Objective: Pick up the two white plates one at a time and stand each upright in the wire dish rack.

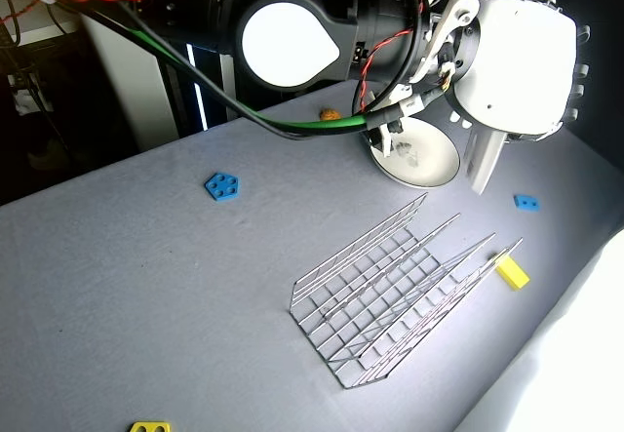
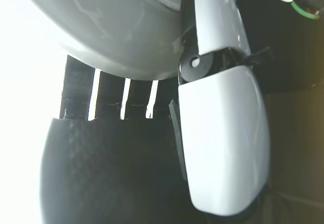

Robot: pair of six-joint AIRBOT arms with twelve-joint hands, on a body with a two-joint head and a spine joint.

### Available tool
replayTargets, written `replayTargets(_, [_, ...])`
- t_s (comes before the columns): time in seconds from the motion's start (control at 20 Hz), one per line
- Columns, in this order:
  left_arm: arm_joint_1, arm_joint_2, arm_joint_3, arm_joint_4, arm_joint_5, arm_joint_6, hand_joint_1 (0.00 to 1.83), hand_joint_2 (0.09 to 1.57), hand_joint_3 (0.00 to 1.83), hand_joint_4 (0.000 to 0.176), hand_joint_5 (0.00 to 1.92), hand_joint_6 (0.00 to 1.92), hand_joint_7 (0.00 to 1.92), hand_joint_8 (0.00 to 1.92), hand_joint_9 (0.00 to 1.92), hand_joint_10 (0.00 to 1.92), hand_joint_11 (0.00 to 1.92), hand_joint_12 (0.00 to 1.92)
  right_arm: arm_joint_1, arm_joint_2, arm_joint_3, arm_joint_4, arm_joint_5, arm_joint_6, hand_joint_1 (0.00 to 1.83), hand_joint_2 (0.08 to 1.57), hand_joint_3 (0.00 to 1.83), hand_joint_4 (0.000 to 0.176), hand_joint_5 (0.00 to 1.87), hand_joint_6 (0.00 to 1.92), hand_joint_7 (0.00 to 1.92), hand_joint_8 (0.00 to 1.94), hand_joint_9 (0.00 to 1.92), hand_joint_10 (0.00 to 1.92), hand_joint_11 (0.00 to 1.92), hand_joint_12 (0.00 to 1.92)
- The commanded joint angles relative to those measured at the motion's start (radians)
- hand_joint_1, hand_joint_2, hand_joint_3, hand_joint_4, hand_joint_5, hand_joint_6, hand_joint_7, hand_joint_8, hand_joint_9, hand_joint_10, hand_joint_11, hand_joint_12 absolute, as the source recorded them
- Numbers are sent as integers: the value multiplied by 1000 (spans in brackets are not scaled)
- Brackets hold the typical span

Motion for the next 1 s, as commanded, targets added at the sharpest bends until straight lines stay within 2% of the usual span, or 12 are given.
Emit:
replayTargets(0.0, [-12, -1, 8, -62, -38, -3, 0, 1102, 0, 0, 63, 0, 36, 0, 7, 0, 0, 0, 22, 9, 2, 46, 125, 21, 1389, 1071, 1, 0, 965, 1028, 1078, 768, 1047, 1002, 956, 1243])
replayTargets(0.05, [-12, -5, 11, -61, -40, -3, 0, 1102, 0, 0, 62, 0, 36, 1, 6, 0, 0, 0, 24, 13, 2, 108, 115, -10, 1388, 1072, 1, 0, 967, 1029, 1076, 767, 1041, 1012, 952, 1243])
replayTargets(0.1, [-14, -10, 17, -61, -41, -3, 0, 1103, 1, 0, 66, 1, 43, 4, 12, 3, 6, 3, 24, 20, 2, 179, 113, -49, 1474, 1070, 0, 0, 947, 1041, 1066, 723, 1049, 889, 900, 1420])
replayTargets(0.2, [-16, -18, 27, -61, -41, -5, 0, 1102, 1, 0, 55, 0, 26, 0, 0, 0, 0, 0, 24, 29, 4, 206, 112, -49, 1395, 1061, 0, 0, 978, 1014, 1104, 720, 1073, 958, 966, 1258])
replayTargets(0.4, [-32, -41, 51, -59, -42, -12, 0, 1099, 0, 0, 49, 1, 33, 2, 0, 0, 0, 0, 27, 50, 6, 236, 108, -49, 1389, 1067, 1, 0, 984, 1026, 1090, 715, 1049, 1002, 942, 1264])
replayTargets(0.45, [-38, -45, 53, -55, -41, -13, 0, 1097, 0, 0, 45, 0, 27, 0, 0, 0, 0, 0, 28, 56, 6, 243, 106, -52, 1474, 1073, 2, 0, 950, 1003, 1056, 751, 1030, 942, 884, 1454])
replayTargets(0.55, [-56, -52, 53, -37, -41, -13, 0, 1097, 0, 0, 54, 4, 39, 5, 5, 2, 1, 0, 26, 70, 6, 368, 82, -145, 1395, 1062, 0, 0, 1006, 973, 1114, 688, 1052, 995, 943, 1285])
replayTargets(0.7, [-62, -56, 46, -26, -41, -11, 0, 1093, 0, 0, 57, 6, 38, 5, 6, 2, 1, 0, 21, 84, 6, 379, 82, -162, 1388, 1069, 1, 0, 982, 1050, 1105, 682, 1031, 1012, 943, 1263])
replayTargets(0.75, [-65, -59, 42, -23, -41, -7, 0, 1087, 0, 0, 38, 0, 22, 0, 0, 0, 0, 0, 21, 91, 6, 382, 86, -162, 1474, 1067, 0, 0, 970, 1037, 1085, 682, 1042, 882, 891, 1423])
replayTargets(0.8, [-67, -61, 34, -14, -39, -4, 0, 1095, 0, 0, 45, 5, 27, 3, 0, 0, 0, 0, 21, 99, 7, 381, 98, -162, 1493, 1059, 0, 0, 985, 964, 1119, 656, 1056, 840, 894, 1449])
replayTargets(0.85, [-67, -63, 27, -4, -39, -4, 0, 1097, 0, 0, 48, 6, 29, 5, 0, 0, 0, 0, 22, 105, 7, 389, 102, -162, 1413, 1056, 1, 0, 1000, 970, 1139, 660, 1055, 948, 923, 1320])
replayTargets(0.95, [-74, -65, 13, 28, -37, -1, 0, 1098, 0, 0, 45, 4, 30, 4, 0, 0, 0, 0, 22, 117, 8, 404, 103, -163, 1391, 1063, 0, 0, 975, 1014, 1130, 684, 1053, 977, 952, 1229])
